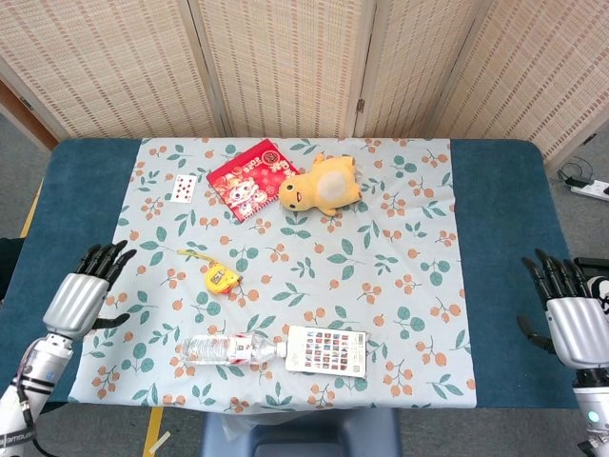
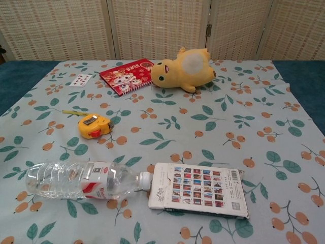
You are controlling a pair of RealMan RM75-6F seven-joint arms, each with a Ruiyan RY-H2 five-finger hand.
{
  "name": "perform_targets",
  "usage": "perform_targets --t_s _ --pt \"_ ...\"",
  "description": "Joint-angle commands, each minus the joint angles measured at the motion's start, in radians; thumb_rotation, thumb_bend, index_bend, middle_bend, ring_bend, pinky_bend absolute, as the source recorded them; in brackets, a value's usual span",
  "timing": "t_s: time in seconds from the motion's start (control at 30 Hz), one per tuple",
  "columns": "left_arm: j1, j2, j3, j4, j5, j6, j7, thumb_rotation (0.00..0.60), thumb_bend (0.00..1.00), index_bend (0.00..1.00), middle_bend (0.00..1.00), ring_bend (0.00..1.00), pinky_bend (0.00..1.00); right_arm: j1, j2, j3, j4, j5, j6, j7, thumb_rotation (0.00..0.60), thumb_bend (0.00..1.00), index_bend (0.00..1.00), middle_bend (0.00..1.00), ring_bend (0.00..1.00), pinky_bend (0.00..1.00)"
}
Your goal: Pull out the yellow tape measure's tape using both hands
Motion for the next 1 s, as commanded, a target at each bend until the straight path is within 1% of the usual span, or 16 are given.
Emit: perform_targets --t_s 0.03,0.17,0.37,0.53,0.67,0.83,1.0 --pt "-0.097 -0.029 -0.022 0.054 -0.009 -0.115 -0.038 0.6 0.17 0.1 0.0 0.03 0.0 -0.001 0.002 -0.001 -0.003 -0.002 0.002 -0.003 0.6 0.36 0.0 0.0 0.0 0.0" --pt "-0.183 -0.067 -0.024 0.105 -0.016 -0.225 -0.047 0.6 0.2 0.1 0.01 0.04 0.0 -0.005 0.005 -0.003 -0.01 0.001 0.005 -0.009 0.6 0.36 0.0 0.0 0.0 0.0" --pt "-0.282 -0.13 -0.015 0.176 -0.022 -0.346 -0.045 0.6 0.23 0.1 0.01 0.04 0.0 -0.01 0.006 -0.008 -0.014 0.009 0.004 -0.013 0.6 0.36 0.0 0.0 0.0 0.0" --pt "-0.345 -0.175 -0.007 0.22 -0.03 -0.416 -0.026 0.6 0.23 0.09 0.01 0.04 0.0 -0.011 0.005 -0.008 -0.015 0.016 0.001 -0.016 0.6 0.36 0.0 0.0 0.0 0.0" --pt "-0.39 -0.208 -0.006 0.244 -0.056 -0.47 0.009 0.6 0.24 0.09 0.02 0.05 0.0 -0.012 0.003 -0.009 -0.015 0.019 -0.001 -0.018 0.6 0.36 0.0 0.0 0.0 0.0" --pt "-0.432 -0.24 0.003 0.27 -0.088 -0.523 0.075 0.6 0.25 0.13 0.05 0.07 0.0 -0.015 0.002 -0.01 -0.014 0.026 -0.003 -0.016 0.6 0.36 0.0 0.0 0.0 0.0" --pt "-0.461 -0.273 0.012 0.301 -0.122 -0.556 0.12 0.6 0.27 0.15 0.06 0.07 0.0 -0.017 -0.001 -0.011 -0.011 0.034 -0.005 -0.015 0.6 0.36 0.0 0.0 0.0 0.0"
